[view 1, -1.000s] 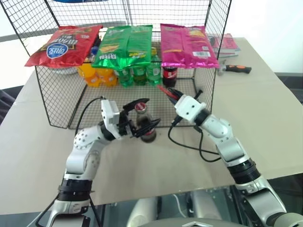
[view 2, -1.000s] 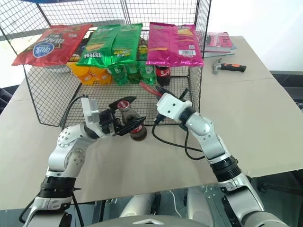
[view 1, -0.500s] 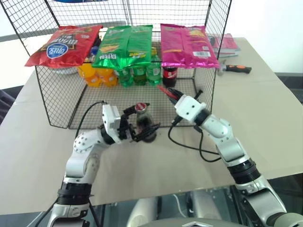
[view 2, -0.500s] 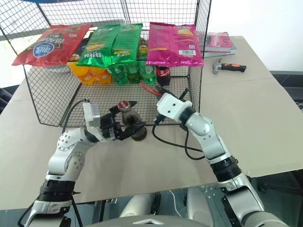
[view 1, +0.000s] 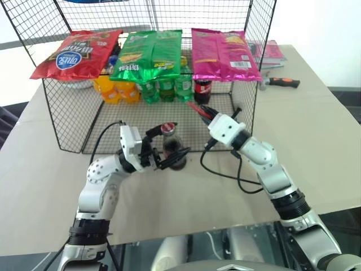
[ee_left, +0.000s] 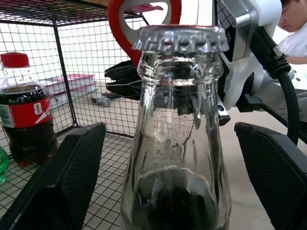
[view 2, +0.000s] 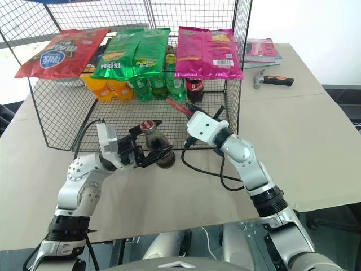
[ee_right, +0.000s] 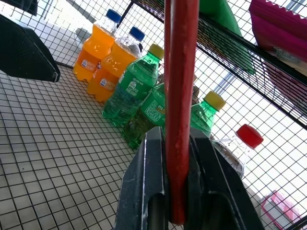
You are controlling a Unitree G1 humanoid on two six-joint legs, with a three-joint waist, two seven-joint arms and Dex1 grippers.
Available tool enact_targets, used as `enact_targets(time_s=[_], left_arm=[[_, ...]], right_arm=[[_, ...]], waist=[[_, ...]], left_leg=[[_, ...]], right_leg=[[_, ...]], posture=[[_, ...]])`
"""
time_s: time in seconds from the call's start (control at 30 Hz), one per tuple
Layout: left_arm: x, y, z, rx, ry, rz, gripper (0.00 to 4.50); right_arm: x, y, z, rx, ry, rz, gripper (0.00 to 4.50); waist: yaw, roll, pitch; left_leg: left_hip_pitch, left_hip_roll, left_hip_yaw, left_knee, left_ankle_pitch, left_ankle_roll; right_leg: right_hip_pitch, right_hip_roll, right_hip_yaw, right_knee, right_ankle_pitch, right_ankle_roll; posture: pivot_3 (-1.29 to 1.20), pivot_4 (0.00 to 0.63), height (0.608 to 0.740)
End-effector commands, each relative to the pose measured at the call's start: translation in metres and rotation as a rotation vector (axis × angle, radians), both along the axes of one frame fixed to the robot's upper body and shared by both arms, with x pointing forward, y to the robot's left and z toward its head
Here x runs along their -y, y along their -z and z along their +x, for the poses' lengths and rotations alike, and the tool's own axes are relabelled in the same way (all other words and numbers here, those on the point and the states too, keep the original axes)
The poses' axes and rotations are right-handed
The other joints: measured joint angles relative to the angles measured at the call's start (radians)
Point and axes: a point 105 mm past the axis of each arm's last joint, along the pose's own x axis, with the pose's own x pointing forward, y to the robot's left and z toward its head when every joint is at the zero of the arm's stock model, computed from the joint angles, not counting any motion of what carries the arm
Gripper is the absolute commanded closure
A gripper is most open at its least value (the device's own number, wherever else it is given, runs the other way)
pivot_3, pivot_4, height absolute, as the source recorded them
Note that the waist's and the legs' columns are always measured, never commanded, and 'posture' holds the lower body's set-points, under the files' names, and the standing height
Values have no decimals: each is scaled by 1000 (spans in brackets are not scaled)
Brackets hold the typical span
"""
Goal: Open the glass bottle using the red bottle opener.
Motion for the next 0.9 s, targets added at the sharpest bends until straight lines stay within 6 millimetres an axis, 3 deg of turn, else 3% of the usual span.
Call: enact_targets(time_s=[0.03,0.1,0.9], left_arm=[[-3,-10,-2,40,-2,-25,790],[-4,-11,-1,44,-8,-23,1610],[-3,-17,-3,83,-5,-30,1610]], right_arm=[[-2,-9,-3,28,-15,29,4500],[-2,-8,-3,26,-15,29,4500],[-4,-3,-4,12,-22,26,4500]], waist=[[0,0,0],[0,0,0],[0,0,0]], left_leg=[[0,0,0,0,0,0],[0,0,0,0,0,0],[0,0,0,0,0,0]], right_leg=[[0,0,0,0,0,0],[0,0,0,0,0,0],[0,0,0,0,0,0]], posture=[[0,150,740],[0,150,740],[0,150,740]])
